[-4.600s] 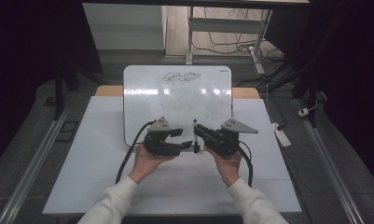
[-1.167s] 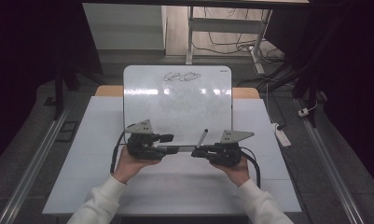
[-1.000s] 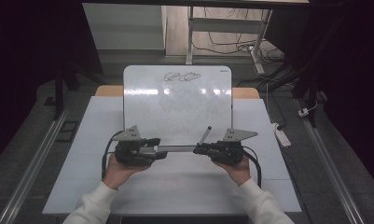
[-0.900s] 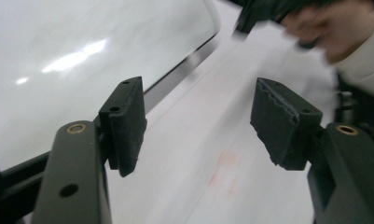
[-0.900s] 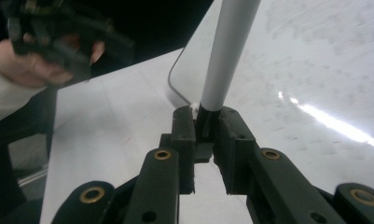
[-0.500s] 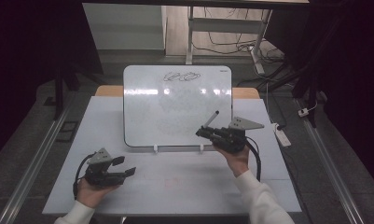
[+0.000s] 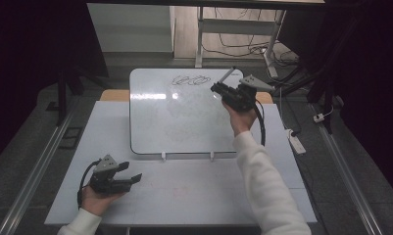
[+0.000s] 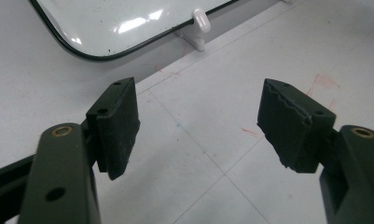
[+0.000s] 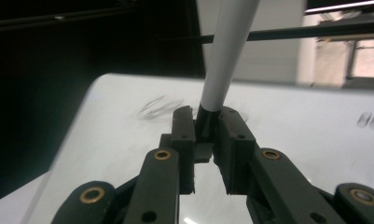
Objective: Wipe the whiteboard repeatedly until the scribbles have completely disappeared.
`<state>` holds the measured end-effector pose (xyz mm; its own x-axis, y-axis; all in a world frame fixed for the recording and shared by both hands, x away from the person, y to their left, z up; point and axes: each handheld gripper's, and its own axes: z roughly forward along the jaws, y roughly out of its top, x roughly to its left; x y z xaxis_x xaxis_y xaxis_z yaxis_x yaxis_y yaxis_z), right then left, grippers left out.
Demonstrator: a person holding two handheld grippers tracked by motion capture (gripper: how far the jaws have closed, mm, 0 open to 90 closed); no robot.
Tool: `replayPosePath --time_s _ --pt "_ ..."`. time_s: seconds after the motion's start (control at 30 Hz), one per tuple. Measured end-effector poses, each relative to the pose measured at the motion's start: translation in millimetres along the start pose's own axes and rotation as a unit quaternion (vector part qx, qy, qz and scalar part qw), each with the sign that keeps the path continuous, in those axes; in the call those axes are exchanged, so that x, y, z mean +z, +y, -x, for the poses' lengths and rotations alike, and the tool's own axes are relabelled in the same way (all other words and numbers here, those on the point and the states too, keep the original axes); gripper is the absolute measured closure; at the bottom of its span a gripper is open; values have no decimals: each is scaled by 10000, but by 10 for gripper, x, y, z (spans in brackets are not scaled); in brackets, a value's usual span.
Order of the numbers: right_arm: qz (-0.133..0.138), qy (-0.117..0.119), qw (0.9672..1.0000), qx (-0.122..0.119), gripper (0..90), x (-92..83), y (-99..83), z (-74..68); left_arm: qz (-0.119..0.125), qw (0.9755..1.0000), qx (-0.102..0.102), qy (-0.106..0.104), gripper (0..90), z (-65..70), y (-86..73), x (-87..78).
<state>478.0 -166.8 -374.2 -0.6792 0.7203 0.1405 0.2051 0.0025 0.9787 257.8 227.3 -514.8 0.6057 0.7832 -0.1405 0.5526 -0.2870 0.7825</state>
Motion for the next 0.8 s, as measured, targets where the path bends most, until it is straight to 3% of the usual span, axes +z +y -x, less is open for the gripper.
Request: replayPosePath --time_s 0.13,0.37,0.47,0.57,0.63,0.7,0.77,0.8 --pt "9 -253 9997 -8 771 234 114 145 18 10000 -9 23 295 -26 -4 2" --pt "-120 -560 9983 -61 771 514 79 315 25 10000 11 65 295 -36 -6 10" --pt "-141 -396 9991 11 771 563 26 283 29 10000 4 70 295 -46 -5 13" --pt "-405 -170 9986 -306 772 608 -10 163 30 10000 0 67 295 -50 -3 19" --pt "-427 -197 9980 -418 772 602 1 149 25 10000 5 70 295 -46 -2 19" --pt "-226 -597 9974 -319 772 545 62 249 29 10000 24 85 295 -32 -3 13" --pt "-141 -582 9981 -141 772 527 51 288 53 9999 30 98 295 -27 -1 8" --pt "-219 -521 9982 -195 772 539 26 253 52 9999 23 91 295 -32 0 10"
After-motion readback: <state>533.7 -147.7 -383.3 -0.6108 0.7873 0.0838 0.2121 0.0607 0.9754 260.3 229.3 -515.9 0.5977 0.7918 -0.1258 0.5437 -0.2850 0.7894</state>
